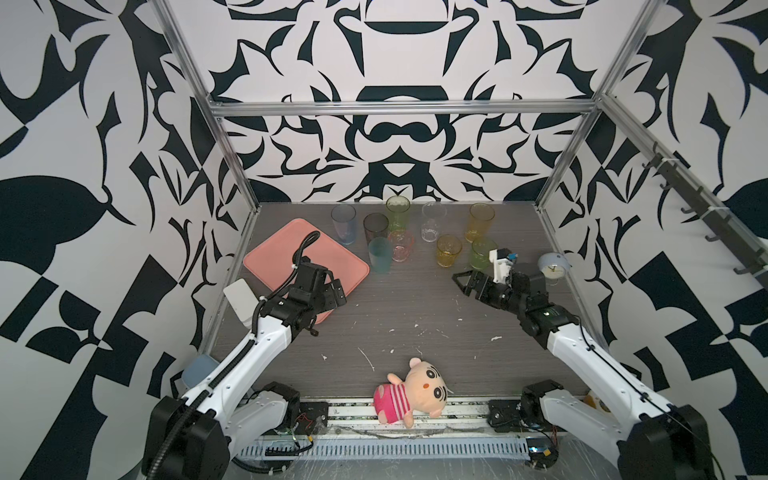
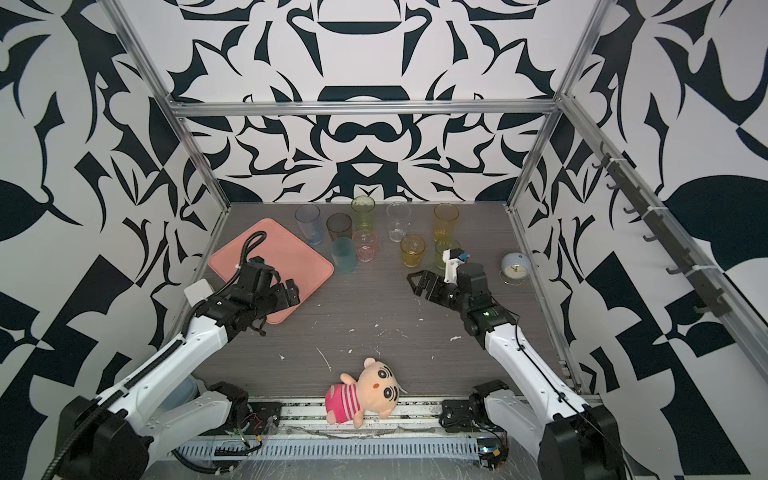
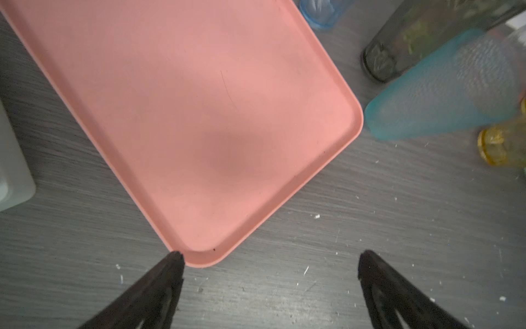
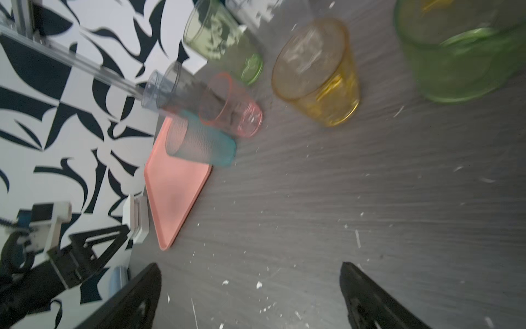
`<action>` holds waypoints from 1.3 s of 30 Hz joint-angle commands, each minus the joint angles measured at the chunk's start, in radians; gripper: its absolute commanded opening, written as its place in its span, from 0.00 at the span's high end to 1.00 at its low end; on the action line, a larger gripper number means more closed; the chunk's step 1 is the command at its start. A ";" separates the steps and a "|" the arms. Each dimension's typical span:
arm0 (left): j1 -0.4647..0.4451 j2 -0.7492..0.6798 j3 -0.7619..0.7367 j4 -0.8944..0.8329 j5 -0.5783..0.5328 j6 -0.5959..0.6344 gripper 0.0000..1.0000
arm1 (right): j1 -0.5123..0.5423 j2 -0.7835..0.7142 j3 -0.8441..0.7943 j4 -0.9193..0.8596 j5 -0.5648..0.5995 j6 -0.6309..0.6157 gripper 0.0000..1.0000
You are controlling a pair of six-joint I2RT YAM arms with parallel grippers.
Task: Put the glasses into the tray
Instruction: 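Move the left gripper down onto the pink tray's edge while the right arm reaches inward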
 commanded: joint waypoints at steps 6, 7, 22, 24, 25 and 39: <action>-0.009 0.103 0.027 -0.078 0.070 0.042 0.05 | 0.163 0.017 0.031 0.002 0.111 -0.018 0.01; -0.010 0.118 0.030 -0.078 0.074 0.045 0.07 | 0.179 0.028 0.036 0.002 0.120 -0.023 0.02; -0.011 0.422 0.157 -0.055 0.149 0.152 0.26 | 0.289 0.171 0.117 -0.013 0.183 -0.070 0.06; -0.010 0.455 0.176 -0.055 0.138 0.161 0.27 | 0.298 0.179 0.121 -0.018 0.192 -0.073 0.07; -0.011 0.470 0.181 -0.055 0.129 0.162 0.27 | 0.300 0.181 0.122 -0.020 0.194 -0.075 0.07; -0.011 0.604 0.248 -0.052 0.167 0.194 0.35 | 0.323 0.181 0.125 -0.050 0.235 -0.084 0.08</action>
